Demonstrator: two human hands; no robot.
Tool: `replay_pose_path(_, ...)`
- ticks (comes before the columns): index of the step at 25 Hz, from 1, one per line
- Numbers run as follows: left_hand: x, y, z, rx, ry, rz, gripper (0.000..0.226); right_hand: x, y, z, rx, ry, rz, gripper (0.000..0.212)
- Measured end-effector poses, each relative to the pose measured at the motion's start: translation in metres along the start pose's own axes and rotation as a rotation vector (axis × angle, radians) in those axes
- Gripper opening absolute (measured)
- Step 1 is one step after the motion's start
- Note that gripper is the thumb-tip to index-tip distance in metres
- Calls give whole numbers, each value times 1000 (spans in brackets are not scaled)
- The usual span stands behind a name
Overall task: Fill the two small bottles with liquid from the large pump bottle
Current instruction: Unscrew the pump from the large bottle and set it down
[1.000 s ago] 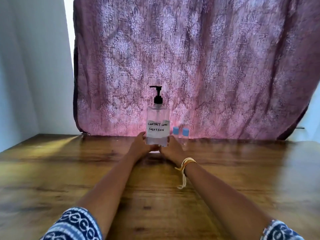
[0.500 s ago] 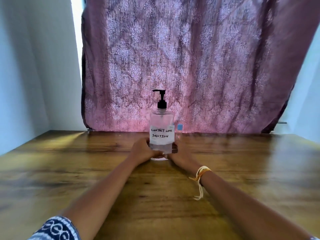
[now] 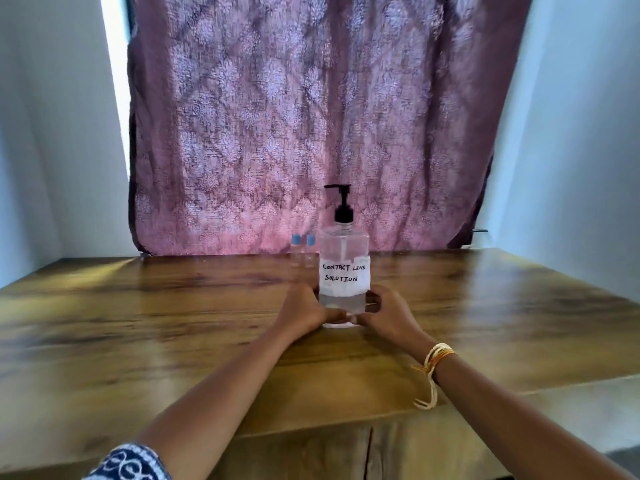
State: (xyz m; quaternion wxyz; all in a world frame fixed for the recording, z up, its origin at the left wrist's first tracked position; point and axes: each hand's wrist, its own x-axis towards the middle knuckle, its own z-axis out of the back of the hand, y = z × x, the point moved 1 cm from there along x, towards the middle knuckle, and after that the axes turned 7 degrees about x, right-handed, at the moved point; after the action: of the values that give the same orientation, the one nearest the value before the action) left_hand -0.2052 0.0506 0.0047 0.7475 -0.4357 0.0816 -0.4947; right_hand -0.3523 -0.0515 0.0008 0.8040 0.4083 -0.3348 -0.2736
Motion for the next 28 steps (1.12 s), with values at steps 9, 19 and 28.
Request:
replay_pose_path(9,3,-53,23,-152,139,-132,89,1,53,59,0,-80,24,32)
replay_pose_path(19,19,-86,46,-246,6,-106,38,31,121,44,70,-132,192,30)
replay_pose_path(28,-9,-79,85,-158,131,-131,32,8,142,31,-37,-207,200,45)
